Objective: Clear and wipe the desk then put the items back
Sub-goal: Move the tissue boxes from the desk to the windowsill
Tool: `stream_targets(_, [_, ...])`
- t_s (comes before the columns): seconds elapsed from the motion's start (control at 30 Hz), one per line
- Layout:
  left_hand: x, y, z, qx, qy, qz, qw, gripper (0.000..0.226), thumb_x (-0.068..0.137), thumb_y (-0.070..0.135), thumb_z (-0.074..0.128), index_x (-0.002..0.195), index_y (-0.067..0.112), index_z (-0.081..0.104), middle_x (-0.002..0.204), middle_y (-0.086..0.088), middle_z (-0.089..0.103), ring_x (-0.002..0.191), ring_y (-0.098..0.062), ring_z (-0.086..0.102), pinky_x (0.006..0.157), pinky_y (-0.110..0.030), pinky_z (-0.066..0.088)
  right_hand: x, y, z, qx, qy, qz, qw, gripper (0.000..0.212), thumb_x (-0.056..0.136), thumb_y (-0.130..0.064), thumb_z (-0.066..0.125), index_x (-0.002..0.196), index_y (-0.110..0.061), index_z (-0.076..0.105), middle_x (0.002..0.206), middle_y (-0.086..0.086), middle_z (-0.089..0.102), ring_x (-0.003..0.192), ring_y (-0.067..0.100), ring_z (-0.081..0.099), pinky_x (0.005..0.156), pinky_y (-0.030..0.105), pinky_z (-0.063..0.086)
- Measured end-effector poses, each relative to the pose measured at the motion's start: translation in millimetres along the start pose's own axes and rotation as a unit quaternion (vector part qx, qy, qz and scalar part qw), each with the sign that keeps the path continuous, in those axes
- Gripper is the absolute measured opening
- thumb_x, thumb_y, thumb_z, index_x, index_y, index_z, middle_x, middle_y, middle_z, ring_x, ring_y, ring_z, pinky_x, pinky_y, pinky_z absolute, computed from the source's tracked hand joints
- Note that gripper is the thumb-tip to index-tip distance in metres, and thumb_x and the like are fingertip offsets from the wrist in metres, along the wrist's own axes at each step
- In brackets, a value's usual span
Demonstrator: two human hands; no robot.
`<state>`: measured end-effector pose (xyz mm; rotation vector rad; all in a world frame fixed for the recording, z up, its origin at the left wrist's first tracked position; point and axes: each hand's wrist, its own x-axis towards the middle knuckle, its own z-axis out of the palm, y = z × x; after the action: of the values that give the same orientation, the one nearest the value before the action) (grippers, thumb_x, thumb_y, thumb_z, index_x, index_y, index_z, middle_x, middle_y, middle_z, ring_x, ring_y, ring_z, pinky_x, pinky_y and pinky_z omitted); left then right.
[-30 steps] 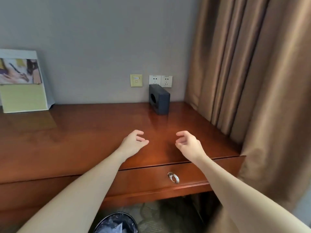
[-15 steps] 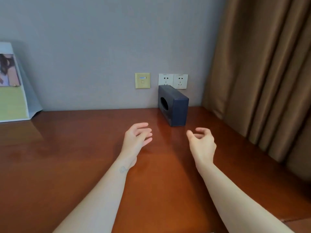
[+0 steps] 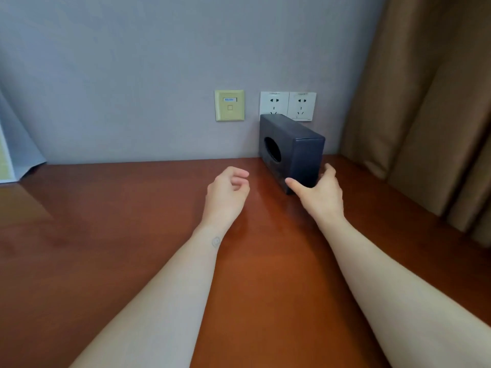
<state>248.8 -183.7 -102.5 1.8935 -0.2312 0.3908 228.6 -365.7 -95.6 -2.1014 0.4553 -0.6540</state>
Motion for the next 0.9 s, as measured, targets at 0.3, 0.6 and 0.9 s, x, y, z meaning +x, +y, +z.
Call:
stream_targets(0.3, [1.0, -2.5, 0.1, 0.007, -0.007, 0.0, 1.0, 0.015, 0.09, 0.02, 0.058, 0.098, 0.031, 0.066, 0.092, 0.013, 0.068, 0.091, -0.001, 0.063, 0.081, -0.024, 0.053, 7.6, -10.8, 4.7, -0.071, -0.003, 0.013, 0.997, 0.085, 0.076, -0.053, 0.074, 0.139, -0.015, 0.03, 0.14, 0.011, 0.048, 0.126, 0.035, 0.05, 0.091, 0.047, 0.048])
stream_targets(0.6, [-1.9, -1.7, -3.8, -0.013, 0.002, -0.001, 1.0, 0.017, 0.092, 0.021, 0.06, 0.106, 0.029, 0.064, 0.096, 0.012, 0.068, 0.092, 0.001, 0.062, 0.059, -0.004, 0.043, -8.1, -8.5, -9.9, 0.049, 0.024, 0.029, 0.998, 0.073, 0.074, -0.043, 0.077, 0.133, -0.02, 0.04, 0.133, 0.003, 0.055, 0.12, 0.029, 0.055, 0.088, 0.036, 0.046])
stream_targets(0.9, [-5.4, 2.1, -8.4, -0.103, 0.038, -0.052, 0.993, 0.058, 0.09, 0.028, 0.068, 0.14, 0.023, 0.038, 0.139, 0.0, 0.047, 0.119, -0.012, 0.051, 0.093, -0.027, 0.043, -26.0, -2.7, -35.7, 0.312, 0.01, 0.128, 0.941, 0.052, 0.084, -0.045, 0.068, 0.127, -0.021, 0.051, 0.105, -0.006, 0.057, 0.097, 0.018, 0.063, 0.089, 0.03, 0.048])
